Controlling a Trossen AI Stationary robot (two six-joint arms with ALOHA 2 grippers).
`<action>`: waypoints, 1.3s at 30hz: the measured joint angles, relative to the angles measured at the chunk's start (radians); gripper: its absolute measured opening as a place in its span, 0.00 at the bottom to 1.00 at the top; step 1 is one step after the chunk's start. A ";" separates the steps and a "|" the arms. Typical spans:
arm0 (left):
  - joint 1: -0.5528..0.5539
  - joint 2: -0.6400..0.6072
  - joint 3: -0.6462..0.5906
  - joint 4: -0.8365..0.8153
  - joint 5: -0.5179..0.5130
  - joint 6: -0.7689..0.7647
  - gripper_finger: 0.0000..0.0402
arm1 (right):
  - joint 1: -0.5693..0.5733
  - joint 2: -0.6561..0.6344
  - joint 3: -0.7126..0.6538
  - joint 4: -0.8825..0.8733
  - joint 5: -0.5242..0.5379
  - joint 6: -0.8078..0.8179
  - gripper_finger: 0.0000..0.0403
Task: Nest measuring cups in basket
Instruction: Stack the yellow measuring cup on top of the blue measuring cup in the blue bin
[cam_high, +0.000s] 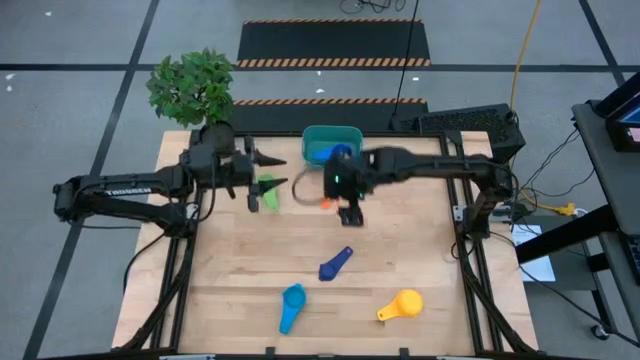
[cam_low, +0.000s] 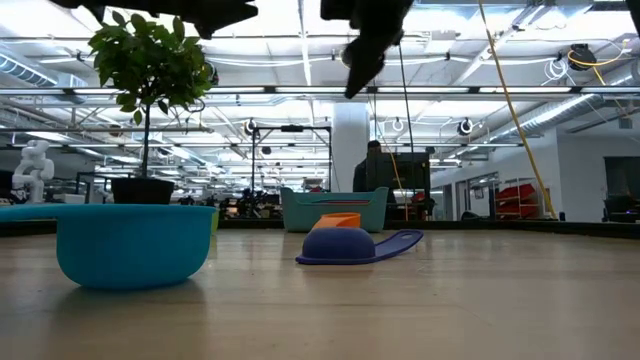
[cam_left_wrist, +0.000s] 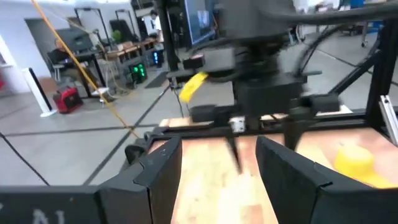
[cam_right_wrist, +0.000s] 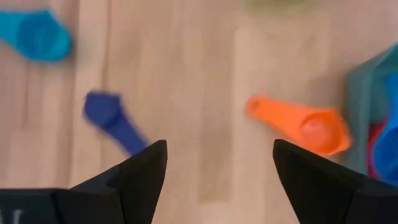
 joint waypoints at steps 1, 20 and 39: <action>-0.017 0.000 0.000 -0.011 -0.016 -0.004 0.52 | 0.028 -0.001 -0.011 -0.006 0.015 0.020 0.70; -0.314 0.087 0.000 -0.080 -0.254 -0.128 0.52 | 0.466 -0.187 -0.399 0.102 0.020 0.567 0.70; -0.411 0.204 0.000 0.050 -0.256 -0.128 0.52 | 0.731 -0.164 -0.654 0.656 0.080 0.843 0.61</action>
